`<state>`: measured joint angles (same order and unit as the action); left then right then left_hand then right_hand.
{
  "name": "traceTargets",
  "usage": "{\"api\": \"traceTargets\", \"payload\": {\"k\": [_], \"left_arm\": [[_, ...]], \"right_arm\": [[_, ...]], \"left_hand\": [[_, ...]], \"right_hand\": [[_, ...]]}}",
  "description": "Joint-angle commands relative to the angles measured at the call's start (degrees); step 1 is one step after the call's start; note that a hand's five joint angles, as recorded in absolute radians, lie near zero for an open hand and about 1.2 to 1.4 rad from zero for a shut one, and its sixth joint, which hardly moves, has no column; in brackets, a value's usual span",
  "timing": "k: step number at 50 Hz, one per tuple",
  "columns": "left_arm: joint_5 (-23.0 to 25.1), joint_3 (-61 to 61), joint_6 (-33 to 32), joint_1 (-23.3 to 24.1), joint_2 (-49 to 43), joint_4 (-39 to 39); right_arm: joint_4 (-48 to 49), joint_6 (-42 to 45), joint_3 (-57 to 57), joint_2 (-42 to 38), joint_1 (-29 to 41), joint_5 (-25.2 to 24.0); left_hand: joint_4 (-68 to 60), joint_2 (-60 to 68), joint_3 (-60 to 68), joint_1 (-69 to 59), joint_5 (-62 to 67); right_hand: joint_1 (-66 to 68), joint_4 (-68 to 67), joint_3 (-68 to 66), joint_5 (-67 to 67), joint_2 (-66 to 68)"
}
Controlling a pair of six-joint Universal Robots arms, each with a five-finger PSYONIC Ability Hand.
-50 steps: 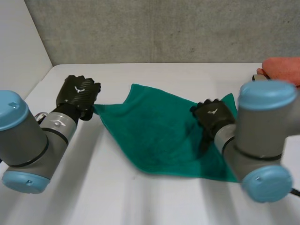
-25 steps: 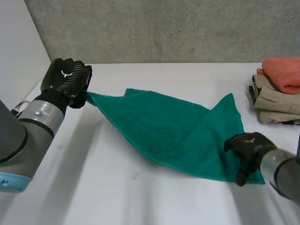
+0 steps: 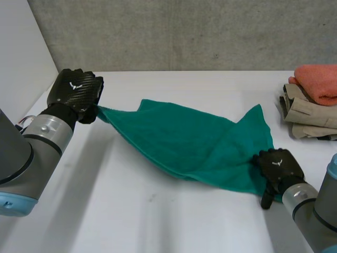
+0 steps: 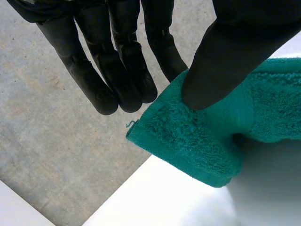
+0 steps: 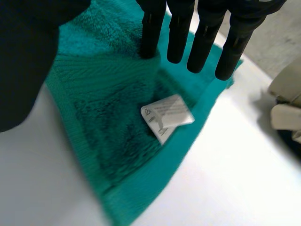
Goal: Fold the laundry.
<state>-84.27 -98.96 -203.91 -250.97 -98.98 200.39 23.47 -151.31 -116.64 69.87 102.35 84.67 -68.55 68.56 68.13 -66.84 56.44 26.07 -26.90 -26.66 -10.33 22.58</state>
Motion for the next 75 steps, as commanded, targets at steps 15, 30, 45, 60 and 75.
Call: {"api": "traceTargets", "payload": {"k": [15, 30, 45, 60, 75], "left_arm": [[0.1, -0.3, 0.1, -1.6, 0.1, -0.1], [-0.1, 7.4, -0.5, -2.9, -8.2, -1.2], [-3.9, 48.5, 9.2, -3.8, -21.7, 19.9], [-4.1, 17.5, 17.1, -10.6, -14.5, 22.3], [9.7, -11.4, 13.3, -14.2, -13.3, 27.1]], "right_arm": [[-1.8, -0.7, 11.7, -5.4, -0.3, 1.2], [-5.3, -3.2, 24.2, -8.8, -1.4, 1.8], [-6.1, -4.3, 74.4, -15.5, 2.1, 5.7], [-11.9, -8.7, 50.1, -7.6, 1.5, -0.8], [-12.7, -7.7, 25.5, -12.5, 1.7, -5.4]], "left_hand": [[-11.4, 11.4, 11.9, -13.2, 13.6], [-11.4, 11.4, 11.9, -13.2, 13.6], [-11.4, 11.4, 11.9, -13.2, 13.6], [-11.4, 11.4, 11.9, -13.2, 13.6], [-11.4, 11.4, 11.9, -13.2, 13.6]], "right_hand": [[12.0, -11.2, -11.4, -17.7, 15.5], [53.9, -53.1, -53.3, -59.7, 57.4], [53.9, -53.1, -53.3, -59.7, 57.4], [53.9, -53.1, -53.3, -59.7, 57.4], [53.9, -53.1, -53.3, -59.7, 57.4]]}}
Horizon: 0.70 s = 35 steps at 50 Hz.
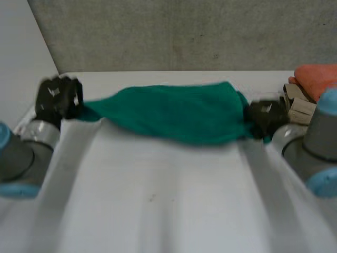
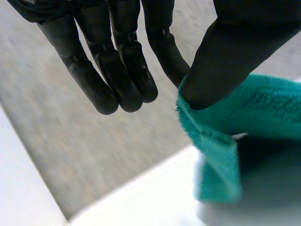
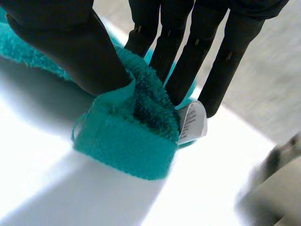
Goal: Fold the laundry.
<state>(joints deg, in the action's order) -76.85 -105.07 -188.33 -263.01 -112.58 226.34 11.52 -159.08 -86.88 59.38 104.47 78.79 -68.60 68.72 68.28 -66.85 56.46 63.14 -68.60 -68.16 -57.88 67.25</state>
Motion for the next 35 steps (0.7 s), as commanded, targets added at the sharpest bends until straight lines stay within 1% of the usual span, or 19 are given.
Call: {"api": "traceTargets", "payload": {"k": [1, 4, 5, 9, 14, 25, 27, 29, 31, 32, 35], "left_arm": [[2.1, -5.2, -2.5, -2.6, 0.8, 0.9], [1.7, -5.0, -2.3, -3.1, 1.9, 0.2], [1.5, -4.7, -2.1, -3.4, 2.7, -0.5], [1.2, -4.2, -1.8, -3.4, 3.7, -2.6], [1.0, -3.8, -1.7, -3.4, 3.9, -4.9], [1.0, -3.5, -1.8, -2.9, 3.9, -6.4], [1.0, -3.5, -2.0, -2.9, 4.0, -6.4], [1.0, -3.5, -1.9, -2.9, 4.0, -6.4], [0.7, -3.6, -2.0, -2.9, 4.0, -6.6], [0.7, -3.7, -2.0, -2.9, 4.1, -7.0], [0.2, -4.1, -2.5, -2.7, 5.3, -8.7]], "right_arm": [[-1.1, -0.3, -4.3, -1.7, -0.6, 1.0], [-2.2, -0.9, -4.1, -0.9, -0.9, 2.1], [-3.3, -1.0, -4.0, -0.2, -0.7, 2.8], [-7.0, -0.8, -3.9, 0.6, -0.2, 4.9], [-9.1, 0.4, -4.3, 0.8, -0.8, 6.8], [-9.1, 3.8, -5.8, 0.2, -2.7, 6.8], [-8.9, 4.0, -5.8, -0.1, -3.0, 6.8], [-8.7, 4.1, -5.8, -0.4, -3.0, 7.0], [-7.9, 4.5, -6.0, -0.3, -3.1, 7.1], [-7.6, 4.6, -6.1, -0.1, -3.2, 7.2], [-6.6, 5.0, -7.3, 1.4, -3.8, 6.7]], "left_hand": [[-11.4, 11.3, 11.7, -13.2, 13.5], [-11.4, 11.3, 11.7, -13.2, 13.5], [-11.4, 11.3, 11.7, -13.2, 13.5], [-11.4, 11.3, 11.7, -13.2, 13.5], [-11.4, 11.3, 11.7, -13.2, 13.5], [-11.4, 11.3, 11.7, -13.2, 13.5], [-11.4, 11.3, 11.7, -13.2, 13.5], [-11.4, 11.3, 11.7, -13.2, 13.5], [-11.4, 11.3, 11.7, -13.2, 13.5], [-11.4, 11.3, 11.7, -13.2, 13.5], [-11.4, 11.3, 11.7, -13.2, 13.5]], "right_hand": [[16.9, -11.4, -11.8, -12.1, 12.8], [15.2, -9.7, -10.2, -10.4, 11.1], [5.5, 0.0, -0.5, -0.8, 1.4], [-10.5, 16.0, 15.6, 15.3, -14.7], [-13.8, 19.2, 18.8, 18.5, -17.9], [-18.3, 23.8, 23.3, 23.1, -22.4], [-17.2, 22.6, 22.2, 21.9, -21.3], [-12.5, 17.9, 17.5, 17.2, -16.6], [13.0, -7.6, -8.0, -8.3, 8.9], [16.8, -11.4, -11.8, -12.1, 12.7], [16.9, -11.4, -11.8, -12.1, 12.8]]}}
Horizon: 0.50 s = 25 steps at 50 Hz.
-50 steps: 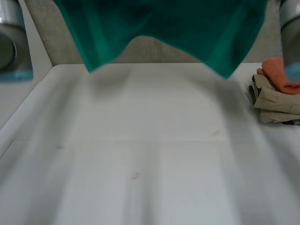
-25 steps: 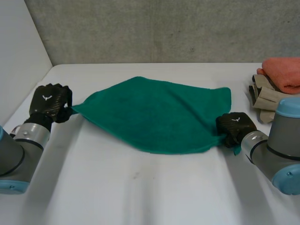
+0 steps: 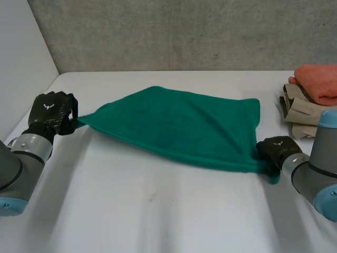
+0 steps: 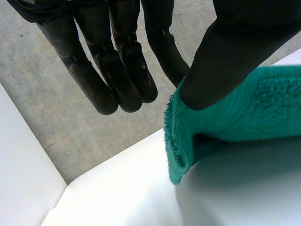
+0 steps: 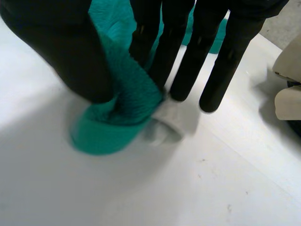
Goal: Fold the laundry.
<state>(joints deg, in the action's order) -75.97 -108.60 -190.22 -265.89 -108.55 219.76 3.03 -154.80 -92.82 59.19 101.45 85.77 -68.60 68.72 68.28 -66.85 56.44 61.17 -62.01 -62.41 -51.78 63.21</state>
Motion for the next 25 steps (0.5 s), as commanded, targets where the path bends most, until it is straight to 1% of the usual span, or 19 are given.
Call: {"api": "traceTargets", "payload": {"k": [1, 4, 5, 7, 8, 9, 12, 13, 16, 17, 18, 20, 21, 22, 25], "left_arm": [[-0.8, -0.7, -0.9, 0.4, 2.0, -3.0], [-1.5, -2.1, -3.0, 0.4, 7.9, -8.8], [-1.6, -2.5, -4.3, 0.1, 11.1, -12.8], [-1.6, -2.9, -6.1, -0.2, 14.5, -17.7], [-1.5, -3.0, -7.3, -0.6, 16.2, -20.2], [-1.4, -3.0, -9.7, -1.3, 19.4, -25.7], [-0.8, -2.9, -13.8, -2.6, 23.5, -34.5], [0.2, -2.8, -16.6, -3.2, 25.8, -40.1], [2.6, -2.9, -20.8, -4.2, 28.7, -47.6], [4.3, -3.1, -23.2, -4.8, 29.7, -52.0], [5.0, -3.3, -24.4, -5.0, 29.7, -54.1], [6.5, -3.5, -27.5, -5.4, 28.4, -56.5], [6.7, -3.3, -28.2, -5.5, 27.0, -56.1], [6.5, -2.7, -29.5, -5.3, 23.0, -54.5], [4.5, -0.3, -30.8, -4.0, 16.1, -50.6]], "right_arm": [[1.8, 0.8, -1.9, 2.6, -0.9, -0.3], [0.8, 2.0, -3.6, 8.1, -1.3, -1.3], [-1.2, 3.5, -4.3, 10.9, -1.8, -1.8], [-5.2, 6.3, -4.8, 13.7, -2.2, -2.5], [-7.8, 8.0, -4.8, 14.8, -2.7, -2.7], [-13.9, 12.1, -4.7, 17.0, -4.0, -3.1], [-23.4, 18.0, -4.4, 19.6, -6.8, -3.4], [-29.4, 21.7, -4.2, 21.1, -8.0, -4.0], [-36.9, 27.0, -3.5, 22.2, -8.3, -5.2], [-40.5, 29.7, -2.6, 22.4, -8.2, -5.7], [-41.6, 31.1, -2.0, 22.3, -8.2, -5.9], [-42.2, 32.5, -0.9, 21.6, -7.9, -5.9], [-41.8, 32.5, 0.3, 19.7, -7.5, -5.7], [-41.0, 31.9, 2.2, 17.2, -6.6, -5.4], [-39.9, 30.5, 5.3, 14.0, -5.2, -4.9]], "left_hand": [[-11.4, 11.3, 11.7, -13.2, 13.6], [-11.4, 11.3, 11.7, -13.2, 13.6], [-11.4, 11.3, 11.7, -13.2, 13.6], [-11.4, 11.3, 11.7, -13.2, 13.6], [-11.4, 11.3, 11.7, -13.2, 13.6], [-11.4, 11.3, 11.7, -13.2, 13.6], [-11.4, 11.3, 11.7, -13.2, 13.6], [-11.4, 11.3, 11.7, -13.2, 13.6], [-11.4, 11.3, 11.7, -13.2, 13.6], [-11.4, 11.3, 11.7, -13.2, 13.6], [-11.4, 11.3, 11.7, -13.2, 13.6], [-11.4, 11.3, 11.7, -13.2, 13.6], [-11.4, 11.3, 11.7, -13.2, 13.6], [-11.4, 11.3, 11.7, -13.2, 13.6], [-11.4, 11.3, 11.7, -13.2, 13.6]], "right_hand": [[18.8, -18.0, -17.6, -18.2, 16.8], [18.8, -18.0, -17.6, -18.2, 16.8], [18.8, -18.0, -17.6, -18.2, 16.8], [18.8, -18.0, -17.6, -18.2, 16.8], [18.8, -18.0, -17.6, -18.2, 16.8], [18.8, -18.0, -17.6, -18.2, 16.8], [18.8, -18.0, -17.6, -18.2, 16.8], [18.8, -18.0, -17.6, -18.2, 16.8], [18.8, -18.0, -17.6, -18.2, 16.8], [18.8, -18.0, -17.6, -18.2, 16.8], [18.8, -18.0, -17.6, -18.2, 16.8], [18.8, -18.0, -17.6, -18.2, 16.8], [18.8, -18.0, -17.6, -18.2, 16.8], [18.8, -18.0, -17.6, -18.2, 16.8], [18.8, -18.0, -17.6, -18.2, 16.8]]}}
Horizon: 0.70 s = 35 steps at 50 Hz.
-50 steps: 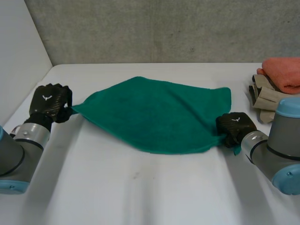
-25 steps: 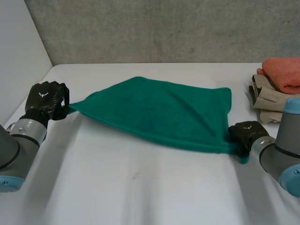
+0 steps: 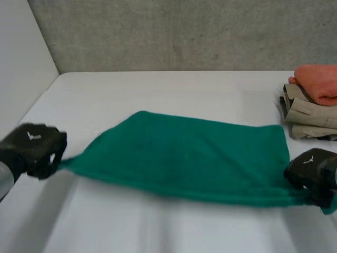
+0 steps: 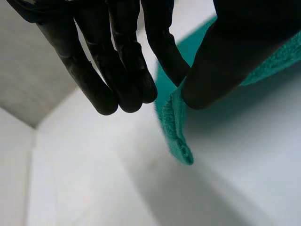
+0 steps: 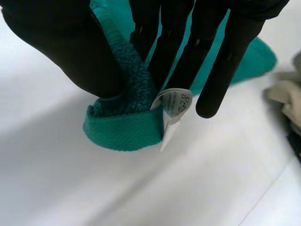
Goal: Fold the laundry.
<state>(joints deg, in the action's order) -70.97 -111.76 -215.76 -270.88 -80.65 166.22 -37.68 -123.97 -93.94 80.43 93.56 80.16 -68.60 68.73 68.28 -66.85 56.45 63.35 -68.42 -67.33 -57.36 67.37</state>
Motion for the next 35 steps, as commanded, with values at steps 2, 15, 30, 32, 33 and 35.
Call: {"api": "traceTargets", "payload": {"k": [2, 15, 30, 32, 33, 35], "left_arm": [[-4.2, 7.9, -5.7, 3.1, -18.0, 6.7], [-13.9, 49.3, 8.8, 8.9, -27.9, 41.1], [-20.0, 44.2, 21.7, 4.6, -28.4, 49.2], [-19.7, 39.6, 21.9, 4.0, -28.5, 49.3], [-19.6, 38.1, 21.9, 4.0, -28.7, 49.4], [-18.9, 34.9, 21.6, 4.0, -28.8, 49.6]], "right_arm": [[2.2, -1.7, 11.0, -10.9, 4.7, 1.6], [34.5, -23.9, 44.8, -15.0, 9.1, 7.6], [53.9, -29.9, 36.8, -13.8, 10.2, 2.7], [51.8, -29.9, 35.8, -15.4, 10.5, 2.0], [51.0, -29.9, 35.5, -16.0, 10.6, 1.8], [49.8, -30.0, 34.7, -17.2, 10.8, 1.6]], "left_hand": [[-11.4, 11.3, 11.7, -13.2, 13.6], [-11.4, 11.3, 11.7, -13.2, 13.6], [-11.4, 11.3, 11.7, -13.2, 13.6], [-11.4, 11.3, 11.7, -13.2, 13.6], [-11.4, 11.3, 11.7, -13.2, 13.6], [-11.4, 11.3, 11.7, -13.2, 13.6]], "right_hand": [[16.7, -11.6, -12.7, -12.6, 12.6], [16.7, -11.6, -12.7, -12.6, 12.6], [16.7, -11.6, -12.7, -12.6, 12.6], [16.7, -11.6, -12.7, -12.6, 12.6], [16.7, -11.6, -12.7, -12.6, 12.6], [16.7, -11.6, -12.7, -12.6, 12.6]]}}
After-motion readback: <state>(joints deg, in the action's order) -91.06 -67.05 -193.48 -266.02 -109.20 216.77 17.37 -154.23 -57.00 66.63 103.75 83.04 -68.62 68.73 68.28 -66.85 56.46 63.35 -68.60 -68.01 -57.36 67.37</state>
